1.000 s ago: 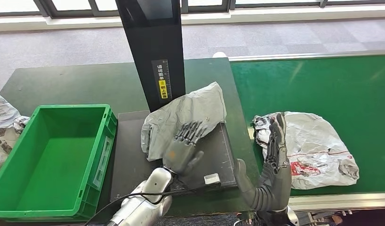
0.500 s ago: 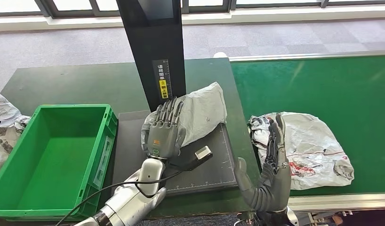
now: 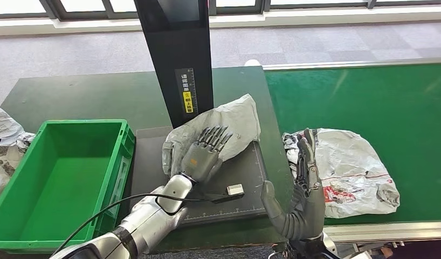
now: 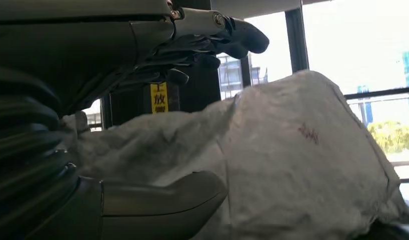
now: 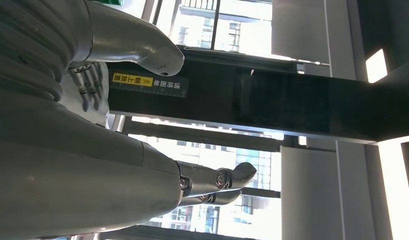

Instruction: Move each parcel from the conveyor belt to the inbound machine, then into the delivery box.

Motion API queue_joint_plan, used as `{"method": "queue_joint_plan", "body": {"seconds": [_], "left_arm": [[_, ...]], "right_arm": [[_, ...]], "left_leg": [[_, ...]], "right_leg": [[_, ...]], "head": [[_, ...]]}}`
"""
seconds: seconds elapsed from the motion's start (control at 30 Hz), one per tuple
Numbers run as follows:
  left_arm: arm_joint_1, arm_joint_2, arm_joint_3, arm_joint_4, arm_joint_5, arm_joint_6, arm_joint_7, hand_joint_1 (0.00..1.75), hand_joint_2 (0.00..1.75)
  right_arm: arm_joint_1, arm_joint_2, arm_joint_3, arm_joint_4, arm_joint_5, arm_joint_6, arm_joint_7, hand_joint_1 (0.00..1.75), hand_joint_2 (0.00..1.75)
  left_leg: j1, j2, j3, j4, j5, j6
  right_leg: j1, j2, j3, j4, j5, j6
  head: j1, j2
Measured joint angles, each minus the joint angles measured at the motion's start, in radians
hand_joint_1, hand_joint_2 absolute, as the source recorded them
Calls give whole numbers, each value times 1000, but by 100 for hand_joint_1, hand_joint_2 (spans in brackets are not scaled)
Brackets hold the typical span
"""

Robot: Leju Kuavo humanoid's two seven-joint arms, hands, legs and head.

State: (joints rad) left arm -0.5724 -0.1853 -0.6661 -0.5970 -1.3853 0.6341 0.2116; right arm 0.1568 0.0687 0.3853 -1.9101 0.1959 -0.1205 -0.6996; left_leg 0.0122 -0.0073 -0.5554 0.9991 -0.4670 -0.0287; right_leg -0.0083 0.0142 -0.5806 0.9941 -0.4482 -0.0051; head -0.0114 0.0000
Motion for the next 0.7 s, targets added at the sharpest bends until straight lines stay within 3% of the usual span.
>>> {"method": "queue_joint_plan", "body": {"seconds": [0.13, 0.27, 0.5, 0.7], "left_arm": [[0, -33, 56, 70, 6, -69, -33, 0, 175], [0, -51, 86, 106, 6, -80, -37, 0, 175], [-1, -64, 105, 136, 6, -83, -39, 0, 175], [-3, -70, 123, 152, 2, -177, -59, 0, 175]], "right_arm": [[0, 0, 0, 6, 0, 12, 0, 0, 175], [0, 1, 0, 11, 0, 14, 0, 0, 175], [0, 1, 0, 16, 0, 15, 0, 0, 175], [-3, 2, -2, 22, -1, 36, 0, 0, 175]], "left_leg": [[0, 0, 0, 0, 0, 0], [0, 0, 0, 0, 0, 0], [0, 0, 0, 0, 0, 0], [0, 0, 0, 0, 0, 0]], "right_leg": [[0, 0, 0, 0, 0, 0], [0, 0, 0, 0, 0, 0], [0, 0, 0, 0, 0, 0], [0, 0, 0, 0, 0, 0]], "head": [[0, 0], [0, 0], [0, 0], [0, 0]]}}
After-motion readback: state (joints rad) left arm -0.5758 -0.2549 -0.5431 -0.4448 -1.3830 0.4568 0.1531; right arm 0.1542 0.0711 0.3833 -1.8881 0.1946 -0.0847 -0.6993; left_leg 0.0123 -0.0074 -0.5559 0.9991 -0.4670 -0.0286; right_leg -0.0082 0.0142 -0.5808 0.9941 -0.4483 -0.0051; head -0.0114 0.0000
